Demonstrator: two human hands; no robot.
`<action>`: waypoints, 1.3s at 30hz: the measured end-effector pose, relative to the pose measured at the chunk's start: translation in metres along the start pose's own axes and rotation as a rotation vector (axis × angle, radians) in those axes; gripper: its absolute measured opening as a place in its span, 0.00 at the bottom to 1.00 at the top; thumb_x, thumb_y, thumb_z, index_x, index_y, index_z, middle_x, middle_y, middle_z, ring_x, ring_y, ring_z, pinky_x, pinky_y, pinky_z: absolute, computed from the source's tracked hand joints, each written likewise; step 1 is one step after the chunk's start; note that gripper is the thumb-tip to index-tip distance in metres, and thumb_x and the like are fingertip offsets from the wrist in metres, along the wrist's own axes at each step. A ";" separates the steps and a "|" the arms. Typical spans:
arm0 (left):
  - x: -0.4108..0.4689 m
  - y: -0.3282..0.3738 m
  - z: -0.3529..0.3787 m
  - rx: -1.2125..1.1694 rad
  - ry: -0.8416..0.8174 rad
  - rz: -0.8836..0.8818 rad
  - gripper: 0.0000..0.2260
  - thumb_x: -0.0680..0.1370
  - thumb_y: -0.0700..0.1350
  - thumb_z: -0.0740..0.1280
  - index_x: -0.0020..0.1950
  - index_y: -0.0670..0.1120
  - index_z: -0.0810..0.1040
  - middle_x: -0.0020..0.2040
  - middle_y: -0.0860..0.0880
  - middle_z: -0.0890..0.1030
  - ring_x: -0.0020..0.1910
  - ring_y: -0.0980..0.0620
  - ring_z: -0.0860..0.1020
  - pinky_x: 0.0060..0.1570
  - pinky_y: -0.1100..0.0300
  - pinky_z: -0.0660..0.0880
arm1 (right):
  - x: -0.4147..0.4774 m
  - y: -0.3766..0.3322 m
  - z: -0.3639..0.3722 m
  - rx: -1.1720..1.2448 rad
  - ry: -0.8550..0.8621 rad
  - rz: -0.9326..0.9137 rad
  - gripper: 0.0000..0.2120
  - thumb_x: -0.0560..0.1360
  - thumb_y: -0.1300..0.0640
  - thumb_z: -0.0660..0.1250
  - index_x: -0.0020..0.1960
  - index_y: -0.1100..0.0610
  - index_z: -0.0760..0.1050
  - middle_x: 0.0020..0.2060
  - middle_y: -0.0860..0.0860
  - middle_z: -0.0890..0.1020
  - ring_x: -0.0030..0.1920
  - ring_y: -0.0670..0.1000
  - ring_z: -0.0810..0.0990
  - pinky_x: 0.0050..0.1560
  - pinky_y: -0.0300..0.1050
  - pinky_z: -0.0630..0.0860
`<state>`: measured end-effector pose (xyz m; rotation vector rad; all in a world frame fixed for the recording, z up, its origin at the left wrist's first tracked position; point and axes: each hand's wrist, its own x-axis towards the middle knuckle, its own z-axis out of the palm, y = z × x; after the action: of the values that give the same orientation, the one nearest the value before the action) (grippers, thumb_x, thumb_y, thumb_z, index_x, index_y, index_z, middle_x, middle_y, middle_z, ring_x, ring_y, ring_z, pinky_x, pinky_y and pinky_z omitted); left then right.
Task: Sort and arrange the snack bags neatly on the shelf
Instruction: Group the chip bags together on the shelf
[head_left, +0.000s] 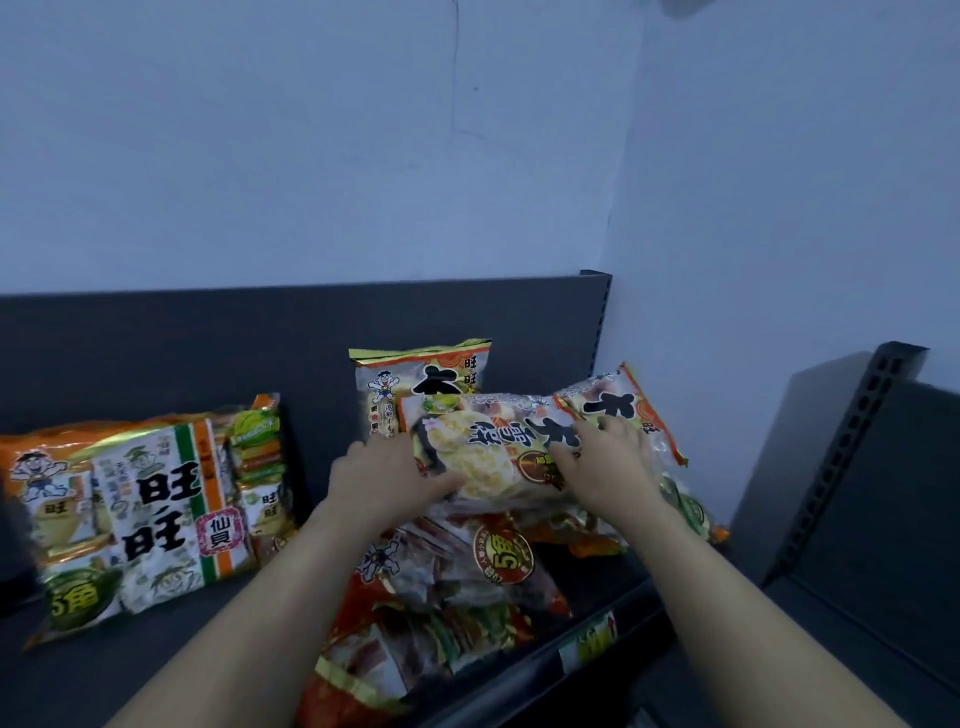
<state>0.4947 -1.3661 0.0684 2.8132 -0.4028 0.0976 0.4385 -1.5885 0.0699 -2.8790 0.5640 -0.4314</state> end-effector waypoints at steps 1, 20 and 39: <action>-0.004 0.003 -0.002 0.009 0.011 -0.005 0.31 0.67 0.76 0.58 0.49 0.50 0.76 0.49 0.48 0.78 0.51 0.45 0.76 0.49 0.51 0.77 | 0.001 -0.003 -0.002 -0.001 0.018 -0.041 0.22 0.80 0.42 0.55 0.67 0.53 0.71 0.68 0.57 0.71 0.72 0.58 0.63 0.74 0.59 0.55; -0.170 -0.130 -0.032 0.053 0.288 -0.364 0.22 0.75 0.67 0.61 0.55 0.51 0.75 0.53 0.51 0.79 0.53 0.48 0.79 0.49 0.52 0.77 | -0.085 -0.195 0.031 0.213 -0.166 -0.741 0.23 0.79 0.43 0.59 0.70 0.53 0.69 0.67 0.51 0.74 0.71 0.52 0.67 0.75 0.57 0.55; -0.365 -0.365 -0.077 -0.018 0.352 -0.793 0.22 0.76 0.64 0.64 0.60 0.50 0.76 0.58 0.52 0.78 0.52 0.51 0.78 0.46 0.57 0.76 | -0.264 -0.408 0.102 0.266 -0.522 -0.782 0.25 0.77 0.35 0.57 0.63 0.53 0.71 0.57 0.50 0.79 0.62 0.54 0.76 0.69 0.56 0.64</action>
<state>0.2464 -0.9117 0.0000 2.6401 0.7739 0.3932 0.3762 -1.1008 0.0004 -2.6648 -0.6627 0.1602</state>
